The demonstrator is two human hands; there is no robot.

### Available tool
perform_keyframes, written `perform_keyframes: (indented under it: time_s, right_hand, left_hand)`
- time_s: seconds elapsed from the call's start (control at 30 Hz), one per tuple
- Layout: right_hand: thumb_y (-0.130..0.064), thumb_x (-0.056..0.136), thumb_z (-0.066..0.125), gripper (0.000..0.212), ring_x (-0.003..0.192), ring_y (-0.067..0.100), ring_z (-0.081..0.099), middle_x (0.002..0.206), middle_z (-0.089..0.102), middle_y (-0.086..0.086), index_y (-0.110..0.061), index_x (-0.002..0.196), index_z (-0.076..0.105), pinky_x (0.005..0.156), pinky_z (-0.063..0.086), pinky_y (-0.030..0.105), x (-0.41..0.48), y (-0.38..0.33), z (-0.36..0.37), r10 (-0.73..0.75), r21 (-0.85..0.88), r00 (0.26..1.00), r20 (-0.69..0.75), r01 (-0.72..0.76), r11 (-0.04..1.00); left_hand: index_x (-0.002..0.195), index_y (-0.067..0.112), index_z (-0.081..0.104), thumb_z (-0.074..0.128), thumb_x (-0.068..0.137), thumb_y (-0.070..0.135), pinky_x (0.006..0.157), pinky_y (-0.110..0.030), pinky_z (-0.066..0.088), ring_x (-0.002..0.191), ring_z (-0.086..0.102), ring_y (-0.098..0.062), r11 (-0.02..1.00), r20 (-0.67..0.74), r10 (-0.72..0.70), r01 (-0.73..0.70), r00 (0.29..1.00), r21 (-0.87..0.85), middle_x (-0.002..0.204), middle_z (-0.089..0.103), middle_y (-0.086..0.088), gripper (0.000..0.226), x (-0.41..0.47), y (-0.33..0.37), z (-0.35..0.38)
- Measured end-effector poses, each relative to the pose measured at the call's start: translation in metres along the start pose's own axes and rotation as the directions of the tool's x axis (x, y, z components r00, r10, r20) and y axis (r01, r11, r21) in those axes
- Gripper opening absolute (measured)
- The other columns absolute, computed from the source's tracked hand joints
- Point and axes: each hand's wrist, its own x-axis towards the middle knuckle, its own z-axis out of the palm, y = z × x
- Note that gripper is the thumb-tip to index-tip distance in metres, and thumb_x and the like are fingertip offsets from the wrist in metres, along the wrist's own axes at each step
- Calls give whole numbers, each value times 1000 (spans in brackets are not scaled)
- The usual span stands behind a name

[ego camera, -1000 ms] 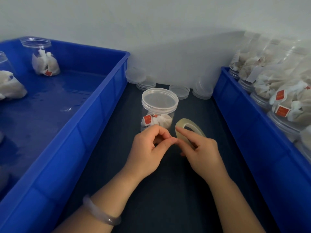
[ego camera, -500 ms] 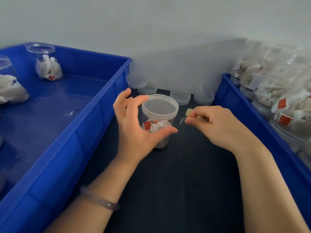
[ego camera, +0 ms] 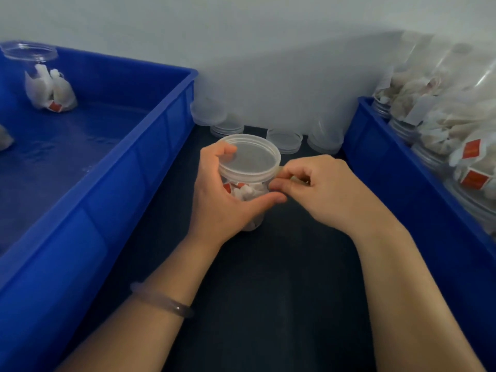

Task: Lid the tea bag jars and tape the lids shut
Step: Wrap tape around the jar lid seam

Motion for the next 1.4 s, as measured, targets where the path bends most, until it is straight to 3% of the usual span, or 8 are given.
perform_keyframes:
  time_s: [0.3, 0.5, 0.7, 0.83, 0.97, 1.13, 1.3, 1.4]
  right_hand:
    - [-46, 89, 55, 18, 74, 7, 56, 76, 62, -12, -34, 86, 68, 72, 51, 40, 0, 1, 2, -5, 27, 1000, -10, 5, 1000]
    - [-52, 90, 52, 18, 79, 7, 57, 77, 61, -16, -39, 80, 61, 74, 52, 41, -1, -3, 4, 2, 13, 1000, -26, -1, 1000]
    - [-66, 79, 52, 35, 76, 10, 57, 74, 61, -12, -32, 81, 62, 67, 51, 37, -1, -12, 6, 29, 58, 997, -74, -25, 998]
    - [-62, 73, 59, 30, 64, 8, 59, 78, 64, -7, -33, 80, 61, 61, 50, 31, -6, -17, -4, 53, 148, 998, -23, -49, 988]
    - [-48, 79, 66, 13, 46, 6, 62, 77, 67, -9, -37, 85, 64, 58, 45, 21, -13, -16, -17, 43, 189, 997, 70, -56, 980]
    - [-51, 78, 64, 15, 43, 6, 60, 61, 66, -8, -38, 86, 65, 57, 42, 23, -17, -20, -23, 65, 224, 995, 75, -80, 971]
    - [-55, 75, 66, 22, 43, 6, 62, 70, 68, -8, -38, 88, 65, 53, 41, 19, -16, -21, -21, 141, 197, 990, 0, -138, 971]
    - [-62, 66, 68, 43, 45, 5, 63, 79, 69, -8, -38, 101, 63, 54, 42, 21, -15, -20, -23, 201, 217, 980, -4, -195, 956]
  left_hand:
    - [115, 20, 36, 75, 63, 50, 89, -26, 47, 108, 52, -13, 998, -7, 54, -54, 998, 38, 115, 48, 1, 72, 0, -1, 0]
    - [117, 15, 39, 70, 73, 48, 85, -43, 52, 109, 55, -18, 999, -16, 43, -43, 999, -17, 115, 51, -2, 63, 2, 0, -2]
    - [115, 19, 38, 62, 79, 46, 77, -28, 53, 99, 57, -7, 996, -63, 45, -49, 997, -78, 107, 47, 18, 51, 5, -1, -6]
    - [107, 19, 43, 60, 81, 39, 70, -21, 49, 85, 61, -6, 976, 62, 30, -16, 998, -217, 95, 57, 22, 37, 15, 1, -15]
    - [100, 22, 48, 60, 77, 43, 65, -33, 50, 74, 58, -14, 943, 233, -41, 115, 972, -313, 86, 57, 10, 33, 24, 3, -24]
    - [99, 18, 50, 58, 75, 45, 62, -25, 49, 70, 57, -12, 923, 283, -73, 172, 956, -344, 81, 57, 10, 37, 25, 4, -27]
    - [99, 17, 49, 55, 76, 43, 61, -17, 48, 72, 58, -1, 912, 339, -58, 188, 939, -364, 81, 58, 19, 36, 24, 6, -29]
    - [101, 16, 48, 55, 76, 41, 62, -19, 49, 73, 57, -2, 900, 363, -54, 203, 930, -386, 82, 58, 18, 36, 23, 7, -29]
